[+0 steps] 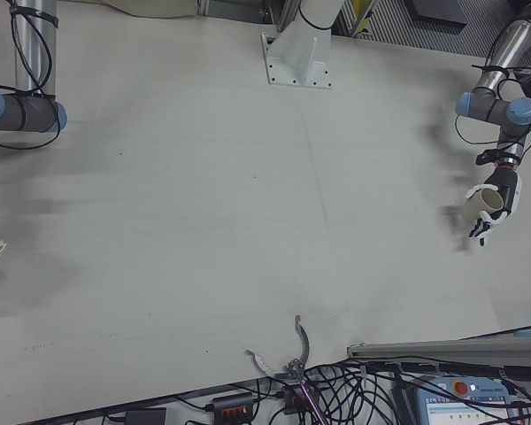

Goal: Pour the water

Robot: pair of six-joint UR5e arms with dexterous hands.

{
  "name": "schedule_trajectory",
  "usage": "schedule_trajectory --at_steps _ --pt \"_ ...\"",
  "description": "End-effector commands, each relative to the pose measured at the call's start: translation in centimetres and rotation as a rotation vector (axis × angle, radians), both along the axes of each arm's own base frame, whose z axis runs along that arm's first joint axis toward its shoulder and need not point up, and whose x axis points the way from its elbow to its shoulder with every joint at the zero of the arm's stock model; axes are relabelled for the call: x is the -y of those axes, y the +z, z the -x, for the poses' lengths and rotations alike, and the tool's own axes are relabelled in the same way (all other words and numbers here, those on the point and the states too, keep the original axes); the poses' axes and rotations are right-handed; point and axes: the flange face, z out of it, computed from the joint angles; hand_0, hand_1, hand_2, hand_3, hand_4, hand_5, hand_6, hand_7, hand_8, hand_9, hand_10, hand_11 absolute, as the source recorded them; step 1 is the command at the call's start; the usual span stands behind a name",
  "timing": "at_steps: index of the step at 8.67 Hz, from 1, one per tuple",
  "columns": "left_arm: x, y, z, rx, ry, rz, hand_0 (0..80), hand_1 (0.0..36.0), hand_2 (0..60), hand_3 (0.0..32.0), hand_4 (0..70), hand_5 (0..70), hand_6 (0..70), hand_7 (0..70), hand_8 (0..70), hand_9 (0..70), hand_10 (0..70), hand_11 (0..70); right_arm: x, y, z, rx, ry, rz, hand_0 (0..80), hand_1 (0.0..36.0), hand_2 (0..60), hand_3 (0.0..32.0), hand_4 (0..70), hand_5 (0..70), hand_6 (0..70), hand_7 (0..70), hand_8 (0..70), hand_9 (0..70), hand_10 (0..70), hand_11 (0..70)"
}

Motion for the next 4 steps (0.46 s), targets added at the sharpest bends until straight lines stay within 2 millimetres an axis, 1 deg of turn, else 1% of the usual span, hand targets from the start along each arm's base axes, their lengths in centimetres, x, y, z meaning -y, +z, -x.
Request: schedule_trajectory --at_steps 1,2,3,4 --pt "-0.3 5.2 1.4 0.041 -0.017 0.026 80.0 36.0 60.0 0.0 38.8 70.0 18.3 18.5 5.7 2.3 6.6 14.0 -0.8 -1.2 -0.9 0.052 0.0 -0.03 51.7 17.3 0.0 31.8 0.0 3.7 0.0 0.0 0.0 0.0 0.0 0.0" --pt "0.1 5.2 2.3 0.045 -0.036 0.023 80.0 36.0 60.0 0.0 38.4 70.0 18.5 18.7 6.0 2.3 6.7 14.0 -0.8 -1.5 -1.0 0.054 0.003 -0.036 51.2 16.9 0.0 32.0 0.0 3.5 0.0 0.0 0.0 0.0 0.0 0.0" --pt "0.4 5.3 2.8 0.048 -0.042 0.021 80.0 36.0 21.4 0.0 34.7 70.0 17.7 18.2 5.5 2.2 5.5 11.7 -0.6 -1.8 -1.2 0.058 0.007 -0.042 51.2 17.3 0.0 32.0 0.0 3.6 0.0 0.0 0.0 0.0 0.0 0.0" --pt "0.3 6.0 3.0 0.059 -0.037 0.024 79.7 28.6 0.0 0.0 26.3 70.0 15.1 15.1 3.4 1.6 2.6 6.4 -0.4 -1.9 -1.3 0.059 0.01 -0.045 51.4 18.5 0.0 32.0 0.0 4.0 0.0 0.0 0.0 0.0 0.0 0.0"
